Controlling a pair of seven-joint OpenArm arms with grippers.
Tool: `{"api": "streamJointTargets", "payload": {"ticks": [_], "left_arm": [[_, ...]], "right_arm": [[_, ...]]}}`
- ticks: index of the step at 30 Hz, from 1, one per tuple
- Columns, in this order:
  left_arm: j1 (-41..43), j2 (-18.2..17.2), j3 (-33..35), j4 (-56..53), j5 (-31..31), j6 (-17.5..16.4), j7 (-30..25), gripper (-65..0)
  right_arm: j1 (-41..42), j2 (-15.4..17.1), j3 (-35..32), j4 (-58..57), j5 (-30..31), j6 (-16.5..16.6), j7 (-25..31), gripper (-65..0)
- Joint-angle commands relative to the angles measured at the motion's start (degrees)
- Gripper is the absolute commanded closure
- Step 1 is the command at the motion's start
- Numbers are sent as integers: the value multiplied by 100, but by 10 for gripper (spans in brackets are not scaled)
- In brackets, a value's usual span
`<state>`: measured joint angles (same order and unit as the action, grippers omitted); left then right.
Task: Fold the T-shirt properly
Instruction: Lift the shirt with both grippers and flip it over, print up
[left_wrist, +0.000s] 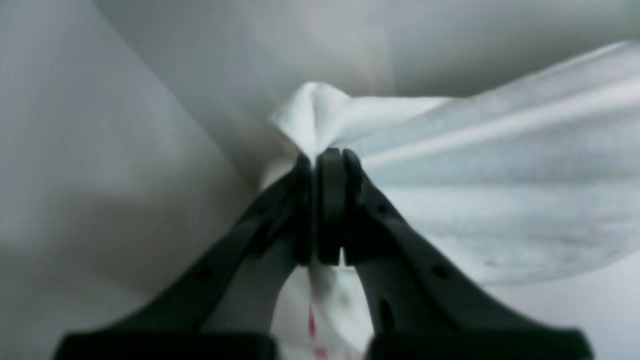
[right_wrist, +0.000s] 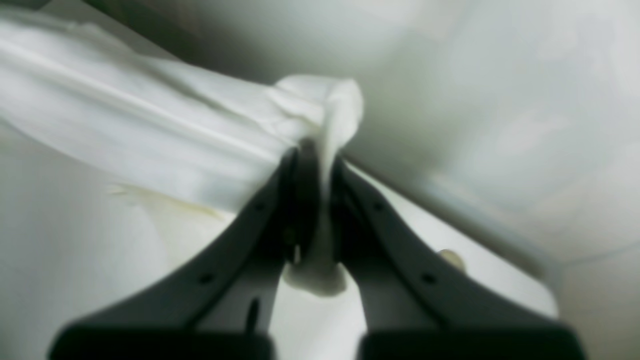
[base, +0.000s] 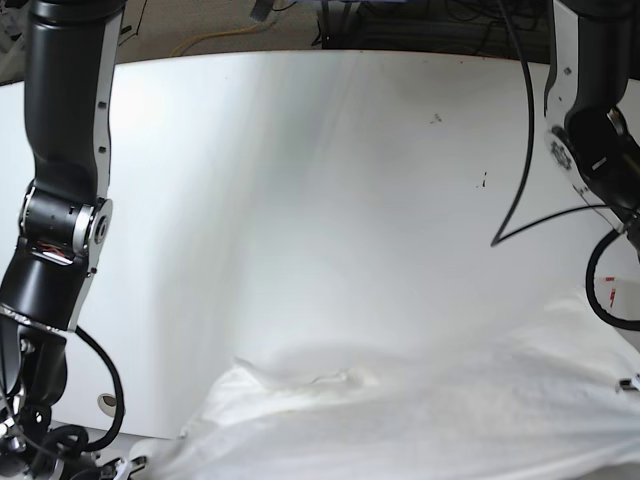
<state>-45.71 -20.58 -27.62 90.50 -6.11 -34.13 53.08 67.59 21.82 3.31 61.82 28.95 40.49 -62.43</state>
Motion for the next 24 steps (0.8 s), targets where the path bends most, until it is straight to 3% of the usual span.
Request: {"api": "streamJointTargets", "payload": {"ticks": [1, 7, 12, 17, 24], "left_arm": [[-259, -232, -3, 133, 44, 68, 182, -1], [-128, -320, -3, 493, 0, 68, 244, -1], [461, -320, -30, 730, -9, 42, 244, -1], [1429, -311, -47, 1108, -9, 33, 235, -1], [2967, -303, -65, 1407, -35, 24, 217, 0]], "right_arm": [[445, 160, -133, 90, 265, -49, -29, 0], [507, 442, -177, 90, 995, -49, -433, 0], [-197, 697, -151, 187, 1549, -49, -557, 0], [-1603, 899, 148, 943, 1857, -49, -557, 0], [-3652, 758, 1027, 1725, 1883, -49, -557, 0]]}}
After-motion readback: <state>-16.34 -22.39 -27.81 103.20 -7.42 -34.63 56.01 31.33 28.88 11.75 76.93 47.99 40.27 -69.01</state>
